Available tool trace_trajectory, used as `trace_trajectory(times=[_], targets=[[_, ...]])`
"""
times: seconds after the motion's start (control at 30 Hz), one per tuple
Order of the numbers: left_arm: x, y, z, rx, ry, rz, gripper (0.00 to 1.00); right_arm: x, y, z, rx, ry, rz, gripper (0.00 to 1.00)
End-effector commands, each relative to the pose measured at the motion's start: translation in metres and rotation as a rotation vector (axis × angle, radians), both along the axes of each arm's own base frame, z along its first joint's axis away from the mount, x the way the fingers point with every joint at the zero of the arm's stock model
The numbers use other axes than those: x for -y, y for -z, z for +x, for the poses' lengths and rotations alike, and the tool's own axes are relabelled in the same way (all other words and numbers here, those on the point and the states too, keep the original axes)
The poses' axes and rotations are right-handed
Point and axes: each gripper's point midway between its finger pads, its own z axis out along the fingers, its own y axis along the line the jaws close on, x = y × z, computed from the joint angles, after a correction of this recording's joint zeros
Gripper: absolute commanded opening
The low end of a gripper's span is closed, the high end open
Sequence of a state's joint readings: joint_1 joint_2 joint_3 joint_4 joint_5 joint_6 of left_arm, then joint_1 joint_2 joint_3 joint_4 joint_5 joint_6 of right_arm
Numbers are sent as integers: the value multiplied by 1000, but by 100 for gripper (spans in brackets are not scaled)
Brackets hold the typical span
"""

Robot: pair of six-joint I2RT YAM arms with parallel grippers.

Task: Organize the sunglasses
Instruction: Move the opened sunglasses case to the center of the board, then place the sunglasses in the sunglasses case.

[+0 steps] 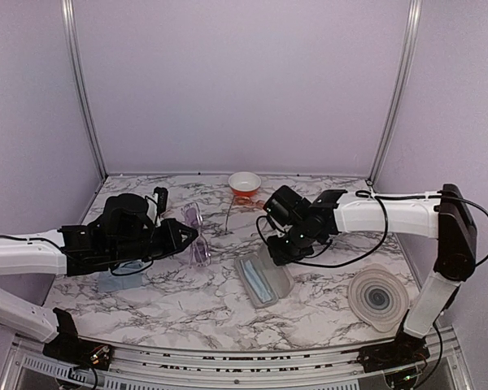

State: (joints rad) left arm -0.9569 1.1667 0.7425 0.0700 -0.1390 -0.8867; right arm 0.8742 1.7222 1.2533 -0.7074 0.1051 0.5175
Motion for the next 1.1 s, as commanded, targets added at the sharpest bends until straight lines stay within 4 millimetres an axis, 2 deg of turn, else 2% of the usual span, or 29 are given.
trace_trajectory(times=[0.0,0.13,0.33,0.63,0.87,1.07], targets=[[5,-4,1,22,23,-1,6,-29,-16,11,39,132,74,10],[4,-2,1,16,29,21,6,-41,-15,8,36,180,85,8],[2,3,0,1,29,51,6,-50,-29,12,72,241,127,10],[6,11,0,-27,39,69,6,-60,-22,8,39,217,156,19],[11,17,0,-44,52,78,5,-66,-19,8,26,199,160,21],[19,21,1,-67,69,85,4,-71,-36,12,62,175,190,29]])
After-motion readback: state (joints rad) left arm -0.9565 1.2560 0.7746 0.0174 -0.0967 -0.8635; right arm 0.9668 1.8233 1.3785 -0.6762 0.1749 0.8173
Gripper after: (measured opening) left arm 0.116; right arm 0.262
